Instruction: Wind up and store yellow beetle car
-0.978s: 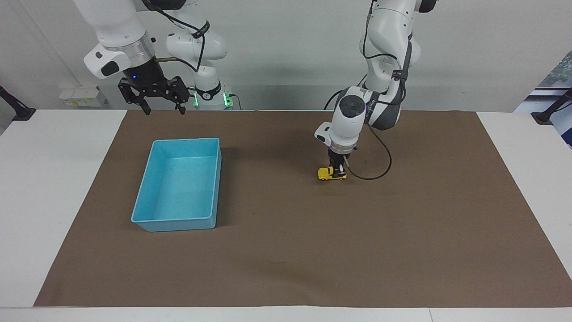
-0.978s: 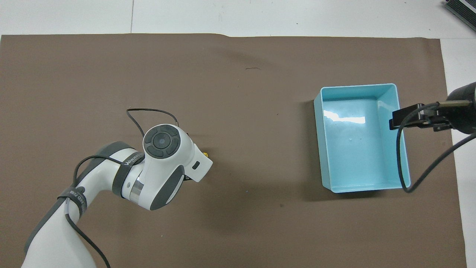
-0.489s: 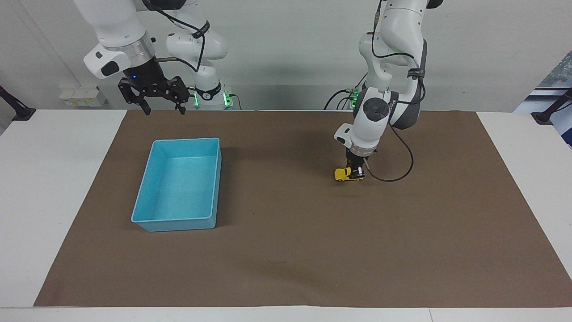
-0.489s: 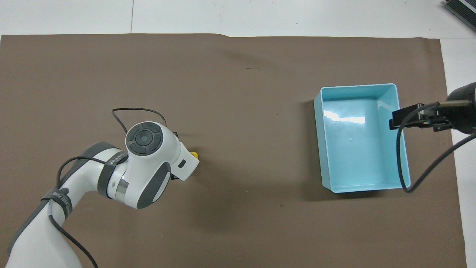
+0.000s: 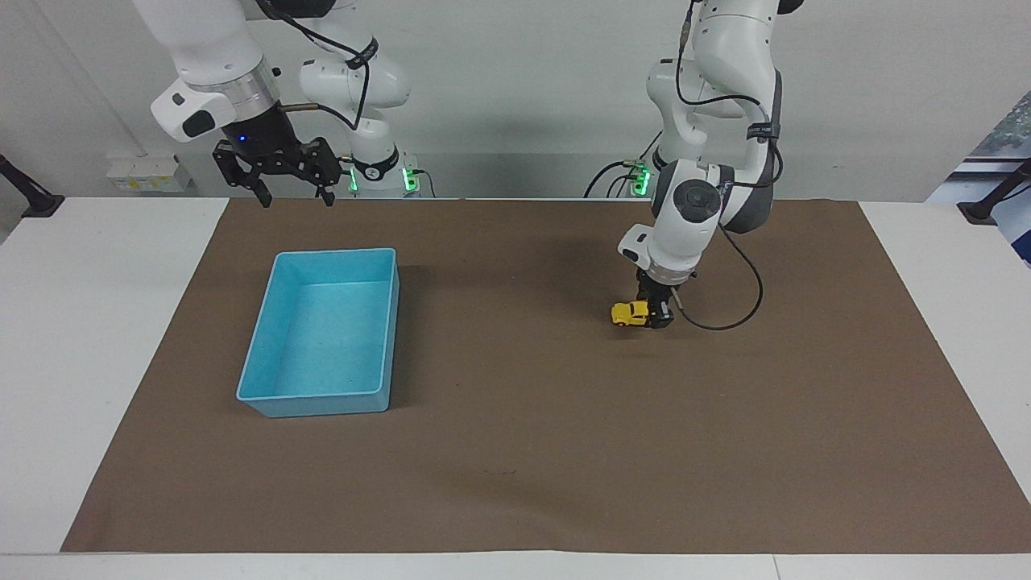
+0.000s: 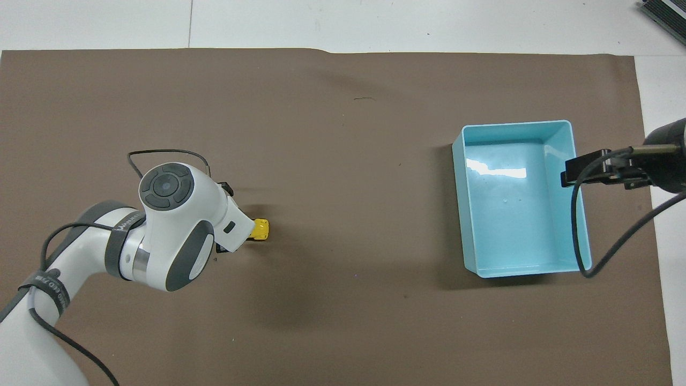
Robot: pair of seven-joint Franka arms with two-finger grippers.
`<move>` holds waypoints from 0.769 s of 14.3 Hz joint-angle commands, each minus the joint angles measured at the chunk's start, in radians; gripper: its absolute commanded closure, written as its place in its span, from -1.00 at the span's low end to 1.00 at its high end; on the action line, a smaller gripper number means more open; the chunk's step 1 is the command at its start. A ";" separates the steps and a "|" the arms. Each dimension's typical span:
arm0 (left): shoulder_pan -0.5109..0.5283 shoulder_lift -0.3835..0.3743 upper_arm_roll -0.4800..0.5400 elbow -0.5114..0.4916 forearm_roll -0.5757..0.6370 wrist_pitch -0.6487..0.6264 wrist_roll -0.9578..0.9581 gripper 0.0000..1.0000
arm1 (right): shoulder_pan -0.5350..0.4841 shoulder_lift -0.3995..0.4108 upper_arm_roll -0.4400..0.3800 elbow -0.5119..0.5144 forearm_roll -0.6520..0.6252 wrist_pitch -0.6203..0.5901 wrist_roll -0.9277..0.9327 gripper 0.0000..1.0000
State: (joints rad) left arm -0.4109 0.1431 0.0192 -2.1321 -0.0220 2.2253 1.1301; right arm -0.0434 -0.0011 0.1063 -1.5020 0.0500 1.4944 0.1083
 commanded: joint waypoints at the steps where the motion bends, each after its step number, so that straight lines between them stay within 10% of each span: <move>1: 0.021 -0.034 0.001 0.121 0.008 -0.136 -0.013 -1.00 | -0.013 0.004 0.009 0.006 -0.001 -0.010 -0.024 -1.00; 11: 0.254 -0.093 0.010 0.349 0.011 -0.280 -0.681 -1.00 | -0.012 0.001 0.013 0.006 0.020 -0.031 -0.062 -1.00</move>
State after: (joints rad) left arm -0.2056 0.0539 0.0399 -1.8240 -0.0207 2.0012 0.5911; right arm -0.0431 -0.0011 0.1102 -1.5020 0.0529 1.4827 0.0860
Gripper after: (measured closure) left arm 0.000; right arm 0.000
